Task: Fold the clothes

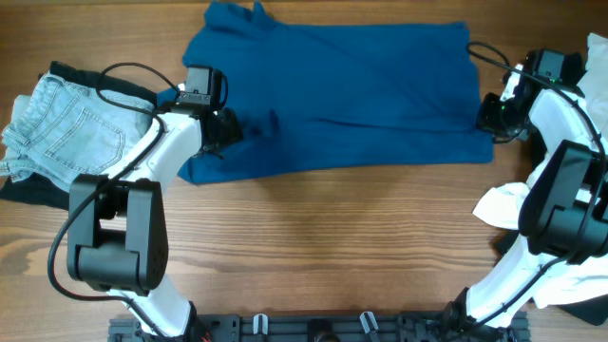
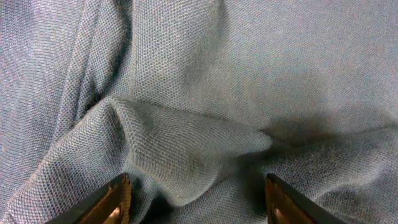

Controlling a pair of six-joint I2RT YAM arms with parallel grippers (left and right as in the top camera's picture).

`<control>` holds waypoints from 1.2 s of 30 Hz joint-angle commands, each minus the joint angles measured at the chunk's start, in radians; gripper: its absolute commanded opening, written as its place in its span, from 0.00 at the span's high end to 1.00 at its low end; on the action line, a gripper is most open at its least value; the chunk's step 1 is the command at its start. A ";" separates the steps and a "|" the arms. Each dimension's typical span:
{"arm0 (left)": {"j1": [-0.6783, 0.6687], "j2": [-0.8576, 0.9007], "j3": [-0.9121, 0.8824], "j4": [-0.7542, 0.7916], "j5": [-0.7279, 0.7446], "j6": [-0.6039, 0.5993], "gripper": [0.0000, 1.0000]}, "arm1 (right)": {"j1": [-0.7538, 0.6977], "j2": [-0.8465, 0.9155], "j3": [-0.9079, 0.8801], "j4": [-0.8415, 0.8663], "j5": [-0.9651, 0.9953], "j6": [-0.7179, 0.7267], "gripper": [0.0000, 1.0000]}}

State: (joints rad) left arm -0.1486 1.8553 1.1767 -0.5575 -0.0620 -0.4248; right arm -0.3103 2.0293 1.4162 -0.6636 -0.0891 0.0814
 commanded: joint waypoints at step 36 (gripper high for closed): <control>0.003 0.006 0.006 -0.310 -0.045 -0.010 0.31 | -0.045 -0.032 -0.196 -0.398 0.302 0.325 0.95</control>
State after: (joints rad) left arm -0.1486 1.8553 1.1774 -0.8837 -0.0662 -0.4252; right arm -0.3305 1.9903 1.2503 -1.0893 0.1242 0.3786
